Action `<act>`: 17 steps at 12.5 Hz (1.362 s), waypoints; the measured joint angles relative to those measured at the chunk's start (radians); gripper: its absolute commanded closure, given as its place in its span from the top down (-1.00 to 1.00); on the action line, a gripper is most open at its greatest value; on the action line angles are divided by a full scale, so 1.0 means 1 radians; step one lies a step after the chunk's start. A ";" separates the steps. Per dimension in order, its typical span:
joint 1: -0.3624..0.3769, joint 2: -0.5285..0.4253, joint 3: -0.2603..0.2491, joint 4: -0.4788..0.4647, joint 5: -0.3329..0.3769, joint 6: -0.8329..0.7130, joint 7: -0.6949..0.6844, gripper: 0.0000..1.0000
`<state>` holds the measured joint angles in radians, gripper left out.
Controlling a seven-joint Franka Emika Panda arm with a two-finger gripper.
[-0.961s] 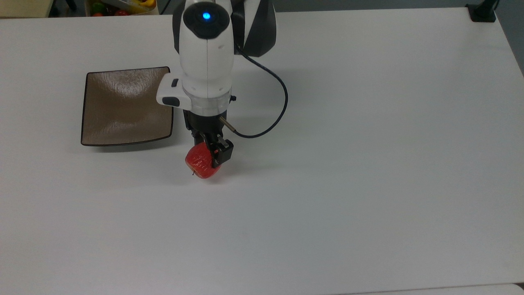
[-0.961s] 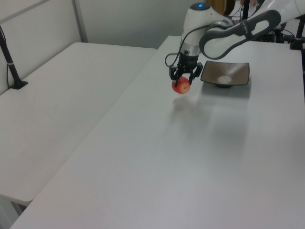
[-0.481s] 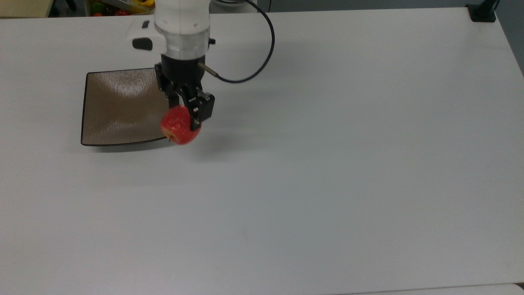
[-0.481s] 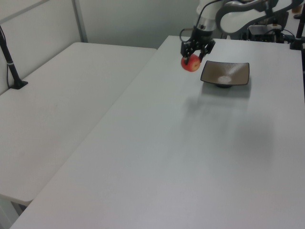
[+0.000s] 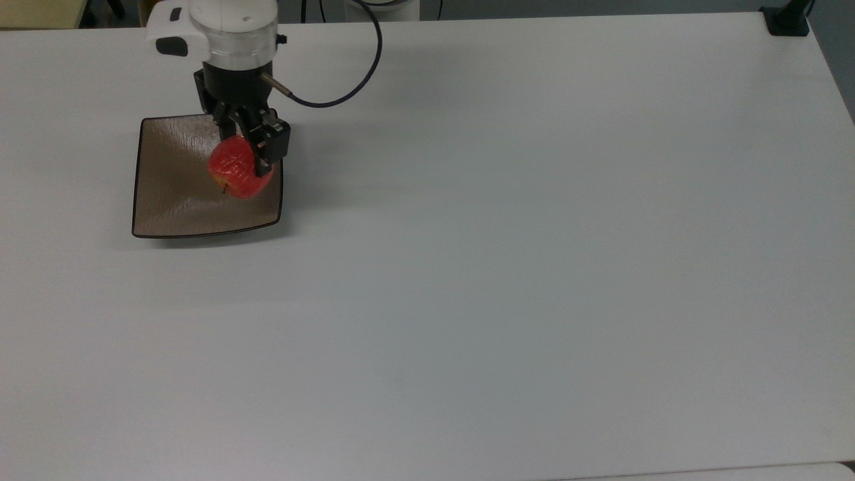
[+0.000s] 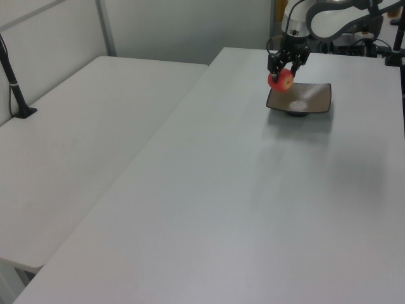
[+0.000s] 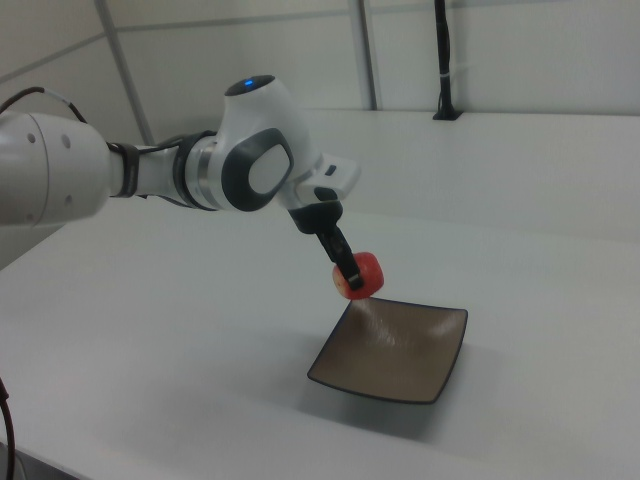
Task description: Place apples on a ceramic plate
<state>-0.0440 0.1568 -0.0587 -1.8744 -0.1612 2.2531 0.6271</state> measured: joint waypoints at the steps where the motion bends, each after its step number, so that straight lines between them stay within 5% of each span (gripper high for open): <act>1: -0.013 0.007 -0.002 -0.005 0.000 0.000 -0.018 0.09; 2: -0.020 0.016 -0.002 -0.008 0.000 0.000 -0.032 0.17; 4: -0.022 0.029 -0.002 -0.010 0.000 0.000 -0.037 0.92; 5: -0.022 0.032 -0.002 -0.010 0.000 0.000 -0.037 1.00; 13: -0.019 0.041 -0.001 -0.010 0.000 -0.004 -0.037 1.00; 17: 0.006 0.011 0.015 0.021 0.000 -0.128 -0.072 1.00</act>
<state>-0.0379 0.1680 -0.0434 -1.8534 -0.1609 2.1251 0.5553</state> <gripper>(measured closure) 0.000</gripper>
